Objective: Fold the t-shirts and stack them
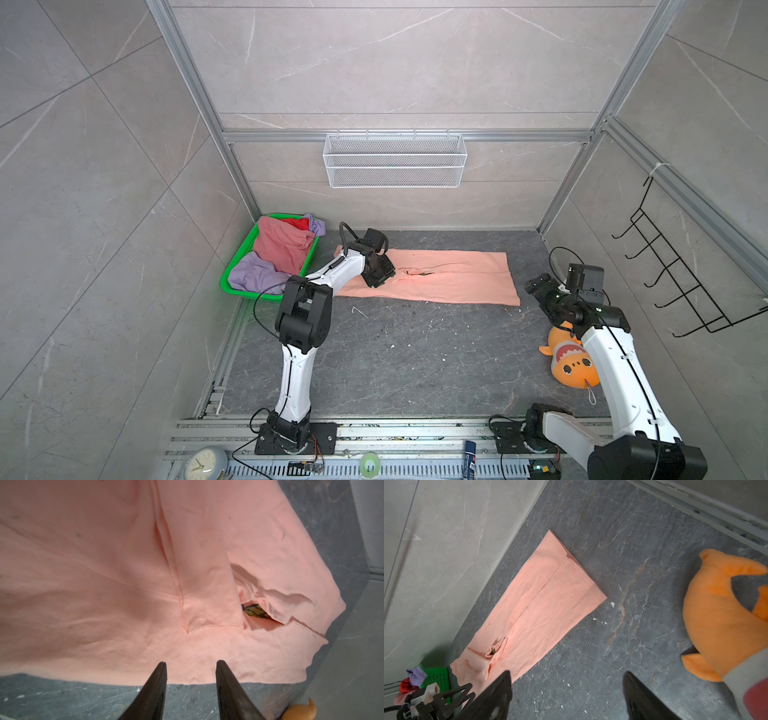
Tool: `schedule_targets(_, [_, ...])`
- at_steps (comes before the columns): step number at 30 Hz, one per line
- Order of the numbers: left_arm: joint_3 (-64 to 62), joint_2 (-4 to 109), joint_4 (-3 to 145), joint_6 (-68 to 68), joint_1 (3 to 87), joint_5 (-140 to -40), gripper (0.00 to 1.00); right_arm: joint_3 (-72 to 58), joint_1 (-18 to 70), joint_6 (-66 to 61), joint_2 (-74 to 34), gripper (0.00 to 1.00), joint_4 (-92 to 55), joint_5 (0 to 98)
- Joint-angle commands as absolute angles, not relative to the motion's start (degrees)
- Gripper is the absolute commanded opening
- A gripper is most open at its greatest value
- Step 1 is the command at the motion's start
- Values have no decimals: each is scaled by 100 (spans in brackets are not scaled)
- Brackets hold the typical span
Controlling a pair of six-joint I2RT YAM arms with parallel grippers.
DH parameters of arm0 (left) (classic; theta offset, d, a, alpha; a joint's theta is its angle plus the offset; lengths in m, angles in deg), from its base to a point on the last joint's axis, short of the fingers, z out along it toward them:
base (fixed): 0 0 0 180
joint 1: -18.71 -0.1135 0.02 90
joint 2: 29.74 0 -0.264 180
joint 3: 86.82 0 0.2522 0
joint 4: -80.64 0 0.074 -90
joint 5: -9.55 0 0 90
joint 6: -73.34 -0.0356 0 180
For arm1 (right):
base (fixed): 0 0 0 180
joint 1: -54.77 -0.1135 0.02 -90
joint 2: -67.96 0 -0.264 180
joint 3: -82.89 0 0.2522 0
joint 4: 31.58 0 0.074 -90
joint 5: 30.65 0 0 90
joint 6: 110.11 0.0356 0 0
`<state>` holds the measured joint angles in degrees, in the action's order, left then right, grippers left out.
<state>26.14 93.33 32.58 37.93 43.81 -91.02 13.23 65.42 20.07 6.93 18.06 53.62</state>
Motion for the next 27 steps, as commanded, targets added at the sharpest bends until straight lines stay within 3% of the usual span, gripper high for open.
schedule_targets(1, [2612, 9437, 3281, 4113, 4358, -8995, 43, 1031, 6592, 1767, 794, 85, 2171, 5426])
schedule_targets(8, [2968, 9874, 3526, 4358, 4375, -9140, 42, 880, 6607, 1884, 917, 88, 2260, 5410])
schedule_targets(10, [3255, 10058, 3432, 4372, 4418, -9197, 42, 952, 6611, 1933, 933, 94, 2255, 5452])
schedule_targets(16, [3527, 10301, 3330, 4439, 4516, -9263, 37, 1185, 6612, 2033, 1030, 94, 2179, 5452])
schedule_targets(27, [3590, 10243, 3543, 4311, 4516, -9355, 2, 1263, 6619, 2043, 1005, 94, 2217, 5558])
